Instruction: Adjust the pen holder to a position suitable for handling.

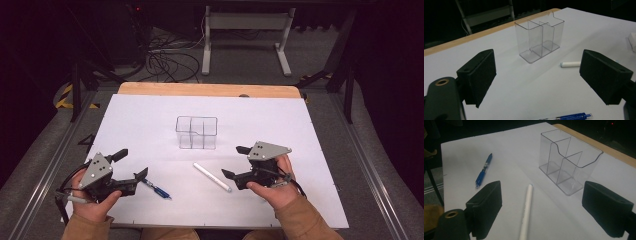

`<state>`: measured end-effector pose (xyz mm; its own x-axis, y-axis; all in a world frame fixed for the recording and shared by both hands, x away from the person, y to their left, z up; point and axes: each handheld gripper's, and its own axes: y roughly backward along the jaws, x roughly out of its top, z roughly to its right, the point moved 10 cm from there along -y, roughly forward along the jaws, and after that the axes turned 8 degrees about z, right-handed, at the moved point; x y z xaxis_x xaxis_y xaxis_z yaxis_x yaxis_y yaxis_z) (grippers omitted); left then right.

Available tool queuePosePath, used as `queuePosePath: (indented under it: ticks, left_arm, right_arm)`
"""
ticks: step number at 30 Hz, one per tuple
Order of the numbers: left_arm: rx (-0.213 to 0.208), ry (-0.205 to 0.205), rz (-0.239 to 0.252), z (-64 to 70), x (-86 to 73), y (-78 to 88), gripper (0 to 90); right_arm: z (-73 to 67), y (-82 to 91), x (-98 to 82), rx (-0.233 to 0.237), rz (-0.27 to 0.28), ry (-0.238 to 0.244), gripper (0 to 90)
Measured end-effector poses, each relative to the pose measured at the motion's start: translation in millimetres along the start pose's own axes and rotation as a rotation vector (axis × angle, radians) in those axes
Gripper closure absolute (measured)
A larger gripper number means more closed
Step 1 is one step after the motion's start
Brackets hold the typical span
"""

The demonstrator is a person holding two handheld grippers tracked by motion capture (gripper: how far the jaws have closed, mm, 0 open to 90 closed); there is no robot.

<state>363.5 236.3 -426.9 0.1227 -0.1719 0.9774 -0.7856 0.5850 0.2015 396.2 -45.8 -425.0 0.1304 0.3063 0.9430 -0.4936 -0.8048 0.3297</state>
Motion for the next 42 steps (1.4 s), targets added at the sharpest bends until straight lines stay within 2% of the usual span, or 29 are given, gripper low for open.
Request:
queuePosePath:
  ticks: [10,13,17,18,30,33,42]
  left_arm:
    - [0.007,0.001,0.001,-0.5,0.5,1.0,14.5]
    - [0.016,0.009,-0.001,-1.7,0.1,3.0,14.5]
    - [0.032,0.015,-0.008,-3.6,-0.9,6.0,14.7]
    - [0.037,0.017,-0.007,-4.1,-1.1,7.0,14.8]
    - [0.068,0.038,0.004,-9.7,-1.6,16.2,14.9]
    - [0.069,0.037,0.004,-10.5,-1.7,17.3,14.9]
    - [0.072,0.042,0.011,-12.9,-1.5,18.7,14.7]
  right_arm:
    - [-5.9,-3.5,5.2,0.023,-0.008,-0.041,15.7]
    - [-12.4,-10.9,6.3,0.052,-0.035,-0.056,21.0]
    - [-19.5,-20.0,10.0,0.076,-0.053,-0.067,23.4]
    - [-21.8,-22.6,11.4,0.084,-0.062,-0.064,25.9]
    - [-35.3,-53.8,12.8,0.128,-0.129,-0.039,28.2]
    - [-40.6,-66.5,12.6,0.144,-0.147,-0.035,28.6]
    - [-51.3,-90.2,11.8,0.176,-0.178,-0.026,31.3]
